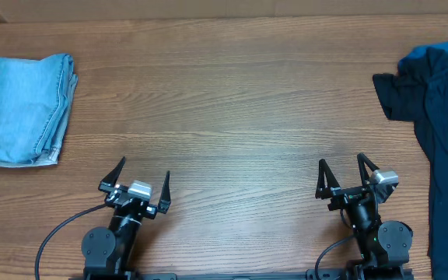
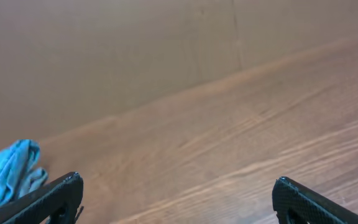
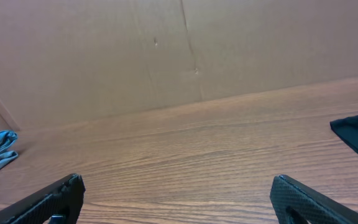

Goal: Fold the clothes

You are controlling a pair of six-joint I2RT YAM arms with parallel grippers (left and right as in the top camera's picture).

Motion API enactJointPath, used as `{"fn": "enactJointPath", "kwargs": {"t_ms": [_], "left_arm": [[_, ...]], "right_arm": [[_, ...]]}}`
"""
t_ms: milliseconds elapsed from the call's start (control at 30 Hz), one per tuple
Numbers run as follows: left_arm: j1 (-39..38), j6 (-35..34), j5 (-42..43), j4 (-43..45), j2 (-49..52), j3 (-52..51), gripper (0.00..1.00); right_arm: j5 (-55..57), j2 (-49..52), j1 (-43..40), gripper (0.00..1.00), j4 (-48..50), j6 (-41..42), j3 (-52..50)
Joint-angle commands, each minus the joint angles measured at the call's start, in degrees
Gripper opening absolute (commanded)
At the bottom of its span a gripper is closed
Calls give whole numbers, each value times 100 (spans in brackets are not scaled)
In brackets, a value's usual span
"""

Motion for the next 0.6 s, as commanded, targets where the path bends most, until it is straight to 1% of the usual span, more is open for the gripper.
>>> {"fn": "enactJointPath", "kwargs": {"t_ms": [0, 167, 200, 267, 367, 467, 567], "left_arm": [[42, -96, 70, 9, -68, -17, 100], [42, -94, 68, 20, -68, -17, 100], [42, -254, 28, 61, -68, -17, 100], [42, -896, -380, 256, -68, -17, 100], [42, -1528, -953, 369, -68, -17, 100], [42, -1880, -1318, 328, -68, -17, 100], [42, -1880, -1335, 271, -68, -20, 100]], "right_arm": [[55, -61, 26, 100, 31, 31, -59], [55, -61, 26, 100, 31, 31, -59], [55, -61, 26, 100, 33, 31, -59], [55, -61, 26, 100, 31, 31, -59], [55, -61, 26, 100, 31, 31, -59], [55, -61, 26, 100, 31, 31, -59], [52, -61, 26, 100, 31, 31, -59]]}}
